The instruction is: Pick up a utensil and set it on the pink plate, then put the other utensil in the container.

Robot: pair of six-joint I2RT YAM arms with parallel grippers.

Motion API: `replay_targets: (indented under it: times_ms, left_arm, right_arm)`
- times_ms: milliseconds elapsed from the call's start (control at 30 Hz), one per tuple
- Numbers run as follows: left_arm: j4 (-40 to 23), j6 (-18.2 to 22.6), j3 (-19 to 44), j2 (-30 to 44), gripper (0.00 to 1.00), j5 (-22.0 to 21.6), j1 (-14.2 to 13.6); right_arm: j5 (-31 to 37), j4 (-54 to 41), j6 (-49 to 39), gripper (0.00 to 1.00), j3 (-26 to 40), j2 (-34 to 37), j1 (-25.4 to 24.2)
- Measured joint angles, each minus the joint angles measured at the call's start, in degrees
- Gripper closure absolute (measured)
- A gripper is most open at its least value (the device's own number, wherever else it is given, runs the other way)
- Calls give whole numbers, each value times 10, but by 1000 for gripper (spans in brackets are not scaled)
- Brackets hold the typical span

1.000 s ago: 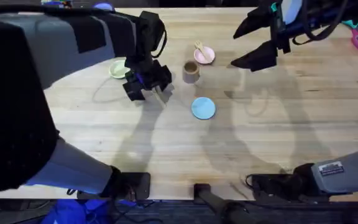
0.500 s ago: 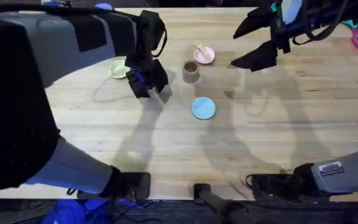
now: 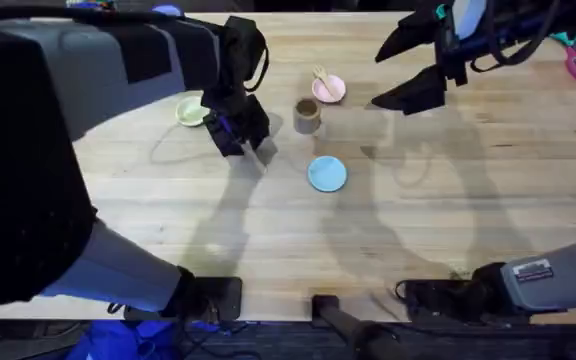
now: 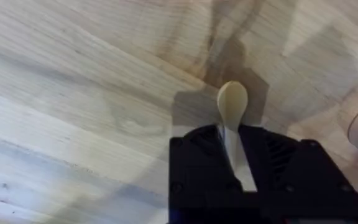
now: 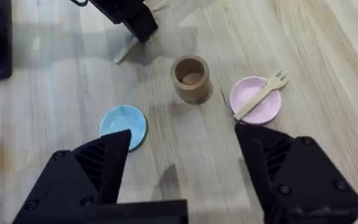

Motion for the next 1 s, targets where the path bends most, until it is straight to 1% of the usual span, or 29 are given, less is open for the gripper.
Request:
replay_targets:
  times_ms: [100, 167, 433, 533, 867, 1000]
  left_arm:
    - [2, 0, 0, 0, 832, 2, 0]
    - [3, 0, 0, 0, 852, 4, 0]
    - [4, 0, 0, 0, 858, 5, 0]
    - [4, -1, 1, 0, 943, 6, 0]
    - [6, -1, 2, 0, 955, 6, 0]
    - [9, 13, 2, 0, 958, 6, 0]
  right_arm:
    - [0, 0, 0, 4, 0, 0, 0]
    - [0, 0, 0, 4, 0, 0, 0]
    - [0, 0, 0, 4, 0, 0, 0]
    - [0, 0, 0, 4, 0, 0, 0]
    - [0, 0, 0, 5, 0, 0, 0]
    - [0, 0, 0, 5, 0, 0, 0]
